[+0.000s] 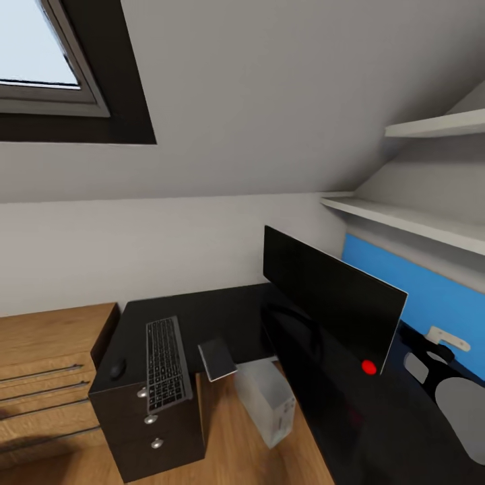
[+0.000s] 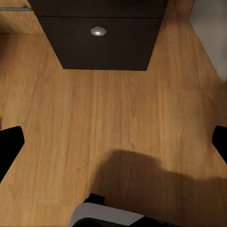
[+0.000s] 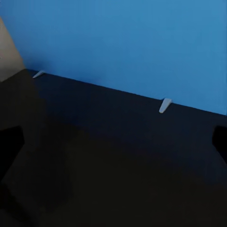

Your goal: In the bedroom, organize the workspace by keeping the computer under the desk, ensuring the monitor is on the desk, placing the keyboard on the desk next to the monitor, placing the mouse on the desk next to the keyboard, moving the folder from the swivel chair onto the desk next to the mouse, stacking the notebook on top of the folder with the pen on top of the notebook, and positioning the swivel chair next to the desk.

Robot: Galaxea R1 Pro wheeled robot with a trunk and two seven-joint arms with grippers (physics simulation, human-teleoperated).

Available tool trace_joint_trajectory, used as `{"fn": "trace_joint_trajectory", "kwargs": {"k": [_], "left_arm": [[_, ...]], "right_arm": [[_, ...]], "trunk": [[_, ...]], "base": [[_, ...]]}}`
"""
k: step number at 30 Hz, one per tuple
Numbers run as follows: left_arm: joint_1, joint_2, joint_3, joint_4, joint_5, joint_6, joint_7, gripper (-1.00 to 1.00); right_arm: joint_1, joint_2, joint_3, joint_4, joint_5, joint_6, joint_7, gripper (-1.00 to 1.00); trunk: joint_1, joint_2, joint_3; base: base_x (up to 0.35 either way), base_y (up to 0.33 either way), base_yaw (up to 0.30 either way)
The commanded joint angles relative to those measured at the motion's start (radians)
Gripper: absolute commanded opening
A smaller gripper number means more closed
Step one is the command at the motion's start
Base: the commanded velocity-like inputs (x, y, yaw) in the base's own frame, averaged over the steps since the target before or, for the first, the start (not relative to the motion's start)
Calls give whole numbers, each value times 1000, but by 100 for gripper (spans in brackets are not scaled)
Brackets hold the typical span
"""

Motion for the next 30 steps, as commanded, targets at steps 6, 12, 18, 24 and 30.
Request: {"fn": "trace_joint_trajectory", "kwargs": {"k": [6, 12, 18, 24, 30], "left_arm": [[0, 2, -5, -1, 11, -7, 6, 100], [0, 2, -5, -1, 11, -7, 5, 100], [0, 1, -5, -1, 11, -7, 5, 100], [0, 1, -5, -1, 11, -7, 6, 100], [0, 1, -5, -1, 10, -7, 6, 100]], "right_arm": [[0, -2, 7, -1, -10, -4, -2, 100], [0, -3, 7, -2, -10, -6, -1, 100], [0, -3, 8, -1, -9, -9, 1, 100], [0, -3, 8, 0, -9, -9, 2, 100], [0, -3, 8, 0, -9, -10, 2, 100]], "trunk": [[1, -1, 0], [1, -1, 0], [1, -1, 0], [1, -1, 0], [1, -1, 0]], "base": [[137, 0, 0], [49, 0, 0], [203, 0, 0], [104, 0, 0], [13, 0, 0]]}}
